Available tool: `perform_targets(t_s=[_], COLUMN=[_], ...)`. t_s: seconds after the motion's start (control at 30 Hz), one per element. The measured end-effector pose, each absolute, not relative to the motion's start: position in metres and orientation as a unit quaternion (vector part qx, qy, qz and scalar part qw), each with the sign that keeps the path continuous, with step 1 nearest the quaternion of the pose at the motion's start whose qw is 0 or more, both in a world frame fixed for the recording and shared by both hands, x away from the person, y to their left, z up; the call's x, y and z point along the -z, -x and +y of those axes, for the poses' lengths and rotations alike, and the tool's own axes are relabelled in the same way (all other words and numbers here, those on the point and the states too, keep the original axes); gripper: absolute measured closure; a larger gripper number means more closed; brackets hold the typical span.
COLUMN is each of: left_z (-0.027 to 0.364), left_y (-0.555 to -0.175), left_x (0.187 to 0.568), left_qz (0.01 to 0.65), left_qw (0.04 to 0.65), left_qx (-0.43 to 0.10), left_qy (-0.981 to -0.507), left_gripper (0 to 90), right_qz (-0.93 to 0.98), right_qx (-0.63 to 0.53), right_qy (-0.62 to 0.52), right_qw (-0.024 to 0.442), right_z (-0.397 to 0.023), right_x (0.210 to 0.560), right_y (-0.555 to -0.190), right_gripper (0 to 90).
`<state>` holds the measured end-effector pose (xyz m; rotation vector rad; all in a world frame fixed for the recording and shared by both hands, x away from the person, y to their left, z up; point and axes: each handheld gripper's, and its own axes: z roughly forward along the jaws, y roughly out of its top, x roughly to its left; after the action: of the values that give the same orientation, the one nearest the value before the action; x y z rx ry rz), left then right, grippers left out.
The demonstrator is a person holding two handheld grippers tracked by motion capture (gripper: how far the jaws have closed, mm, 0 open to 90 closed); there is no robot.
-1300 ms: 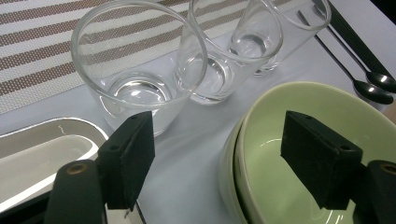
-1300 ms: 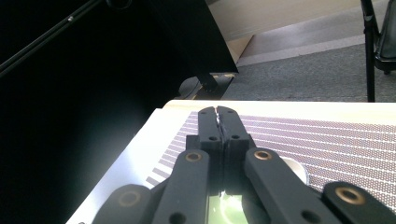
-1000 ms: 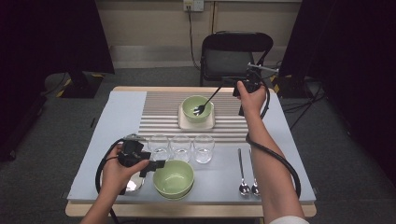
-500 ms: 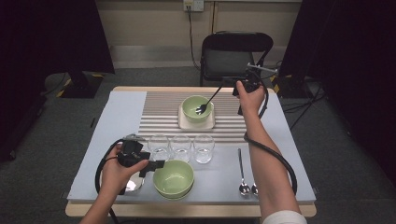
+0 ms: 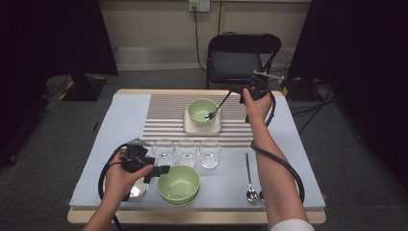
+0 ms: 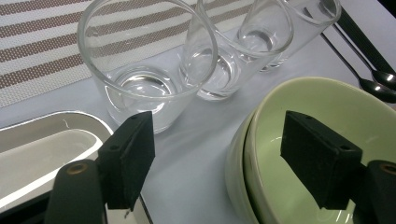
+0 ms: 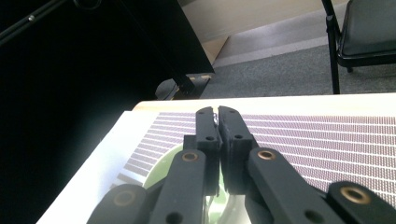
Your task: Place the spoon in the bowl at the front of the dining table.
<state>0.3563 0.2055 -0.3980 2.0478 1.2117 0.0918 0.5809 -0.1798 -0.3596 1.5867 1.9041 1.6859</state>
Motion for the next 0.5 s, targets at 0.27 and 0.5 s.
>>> perform_targets(t_s=[0.27,0.5], left_z=[0.205,0.205], left_y=[-0.356,-0.355], left_x=[0.398,0.398], left_qz=[0.471,0.474], left_qw=[0.371,0.367], left_qx=[-0.036,-0.035], left_qy=[-0.799,-0.8], left_gripper=[26.1,26.2], right_qz=[0.634,0.633], right_qx=[-0.555,-0.554], right_qy=[-0.534,-0.536], right_qw=[0.07,0.068], right_z=[-0.182,-0.184], right_x=[0.366,0.372], right_y=[-0.574,-0.569], right_gripper=[87.1,86.9])
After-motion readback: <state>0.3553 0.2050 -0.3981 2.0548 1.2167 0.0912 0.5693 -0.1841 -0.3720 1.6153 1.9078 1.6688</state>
